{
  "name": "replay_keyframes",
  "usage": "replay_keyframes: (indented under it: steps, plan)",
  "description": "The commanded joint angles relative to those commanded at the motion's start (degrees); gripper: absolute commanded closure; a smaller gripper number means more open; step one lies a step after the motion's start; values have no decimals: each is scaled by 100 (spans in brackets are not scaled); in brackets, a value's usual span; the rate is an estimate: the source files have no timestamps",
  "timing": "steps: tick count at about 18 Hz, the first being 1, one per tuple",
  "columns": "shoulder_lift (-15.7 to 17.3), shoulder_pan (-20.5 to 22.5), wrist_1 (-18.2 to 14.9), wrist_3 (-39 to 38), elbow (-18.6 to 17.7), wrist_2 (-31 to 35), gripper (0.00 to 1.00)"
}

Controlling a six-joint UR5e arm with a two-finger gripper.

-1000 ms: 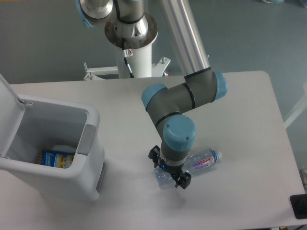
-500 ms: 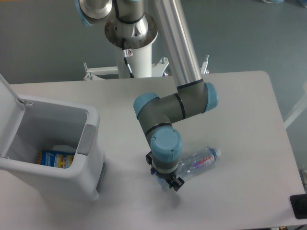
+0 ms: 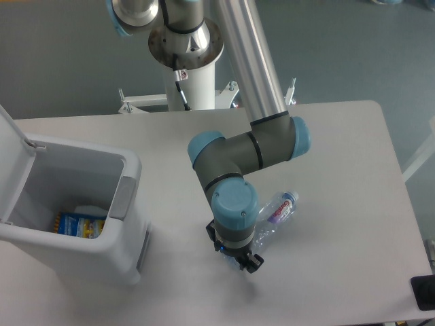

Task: Place the trash in the trash can
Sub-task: 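Lower the gripper and close it around the bottle's body, then lift the bottle and swing it over the trash bin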

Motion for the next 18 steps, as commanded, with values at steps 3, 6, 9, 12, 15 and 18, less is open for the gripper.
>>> replay_keyframes:
  steps: [3, 6, 9, 12, 15, 18]
  plan:
    - [131, 194, 9, -176, 352, -685, 67]
    - [334, 378, 53, -518, 554, -1388, 67]
    - [570, 528, 70, -975, 722, -2127, 67]
    - [764, 554, 70, -1414, 1046, -2663, 66]
    - [958, 554, 70, -1968, 1319, -3540, 67]
    - [1037, 563, 227, -2102, 1372, -4439, 67]
